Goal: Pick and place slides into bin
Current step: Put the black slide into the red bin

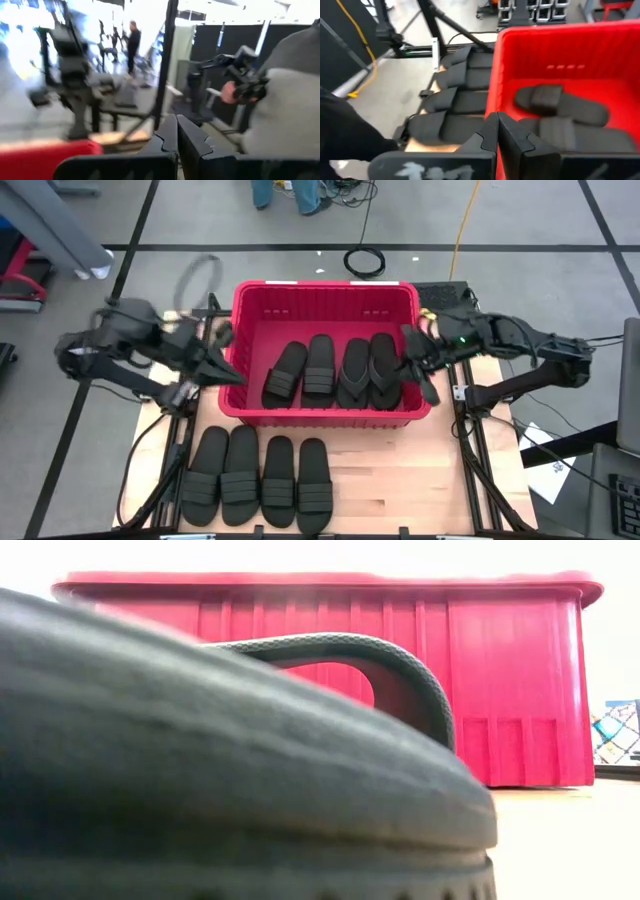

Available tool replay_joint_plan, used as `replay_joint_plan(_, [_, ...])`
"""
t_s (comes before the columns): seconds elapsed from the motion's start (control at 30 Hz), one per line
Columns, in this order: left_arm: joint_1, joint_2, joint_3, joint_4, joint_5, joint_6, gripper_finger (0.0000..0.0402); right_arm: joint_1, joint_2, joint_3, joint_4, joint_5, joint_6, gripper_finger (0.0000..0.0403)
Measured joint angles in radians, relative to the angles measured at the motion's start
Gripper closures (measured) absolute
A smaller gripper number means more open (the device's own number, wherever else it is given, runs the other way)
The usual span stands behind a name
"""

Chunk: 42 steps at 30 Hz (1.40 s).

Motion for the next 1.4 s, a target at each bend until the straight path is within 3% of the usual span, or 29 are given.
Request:
replay_joint_plan(0.2, [-0.130, 0.178, -0.003, 0.014, -0.012, -0.257, 0.0401, 0.070, -0.190, -0.271, 0.138, 0.000, 0.120, 0.0403])
replay_joint_plan(0.37, [-0.198, 0.297, -0.002, -0.069, -0.017, -0.390, 0.0401, 0.089, -0.292, -0.413, 0.275, 0.006, 0.236, 0.0403])
replay_joint_plan(0.5, [-0.236, 0.353, -0.002, -0.216, -0.010, -0.365, 0.0401, 0.089, -0.329, -0.469, 0.360, 0.006, 0.280, 0.0403])
replay_joint_plan(0.63, [-0.263, 0.416, -0.001, -0.415, -0.102, -0.323, 0.0401, 0.089, -0.340, -0.510, 0.451, 0.006, 0.316, 0.0403])
replay_joint_plan(0.77, [-0.269, 0.484, -0.002, -0.508, -0.108, -0.350, 0.0399, 0.089, -0.340, -0.538, 0.521, 0.009, 0.330, 0.0403])
replay_joint_plan(0.93, [-0.294, 0.557, -0.002, -0.504, -0.098, -0.382, 0.0399, 0.088, -0.339, -0.568, 0.519, 0.095, 0.335, 0.0403])
replay_joint_plan(1.07, [-0.343, 0.604, -0.002, -0.490, -0.119, -0.294, 0.0397, 0.089, -0.339, -0.573, 0.523, 0.161, 0.403, 0.0403])
replay_joint_plan(1.23, [-0.367, 0.664, -0.002, -0.480, -0.117, -0.215, 0.0400, 0.089, -0.340, -0.573, 0.583, 0.159, 0.426, 0.0403])
replay_joint_plan(1.4, [-0.357, 0.698, -0.002, -0.449, -0.087, -0.293, 0.0401, 0.089, -0.340, -0.573, 0.610, 0.107, 0.382, 0.0403])
